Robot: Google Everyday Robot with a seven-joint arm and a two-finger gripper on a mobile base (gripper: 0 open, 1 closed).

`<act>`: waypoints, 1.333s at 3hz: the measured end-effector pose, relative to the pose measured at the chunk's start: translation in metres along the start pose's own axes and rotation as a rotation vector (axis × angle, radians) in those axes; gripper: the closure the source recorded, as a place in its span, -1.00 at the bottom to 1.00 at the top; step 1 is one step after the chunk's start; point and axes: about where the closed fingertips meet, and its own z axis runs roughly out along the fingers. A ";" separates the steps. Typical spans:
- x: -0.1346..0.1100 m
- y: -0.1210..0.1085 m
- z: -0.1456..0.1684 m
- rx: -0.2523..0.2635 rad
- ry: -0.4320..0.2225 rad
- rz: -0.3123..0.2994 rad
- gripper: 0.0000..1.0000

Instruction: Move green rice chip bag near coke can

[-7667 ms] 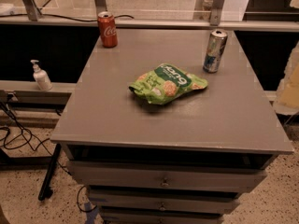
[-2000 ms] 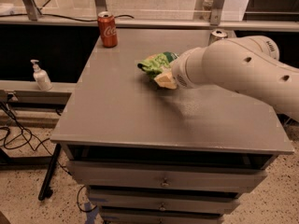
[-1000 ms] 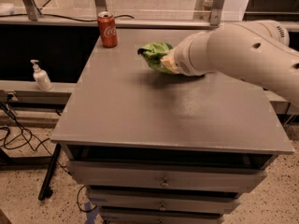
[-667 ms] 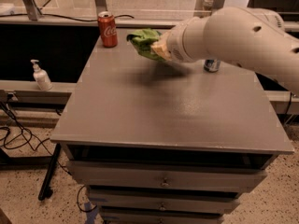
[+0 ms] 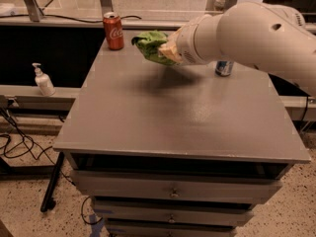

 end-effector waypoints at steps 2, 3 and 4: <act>-0.014 -0.010 0.035 -0.041 -0.092 -0.123 1.00; 0.002 -0.022 0.069 -0.096 -0.108 -0.222 1.00; 0.021 -0.033 0.097 -0.155 -0.111 -0.314 1.00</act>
Offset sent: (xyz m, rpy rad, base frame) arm 0.0768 0.0324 -0.0109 -0.0760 -0.1423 0.2478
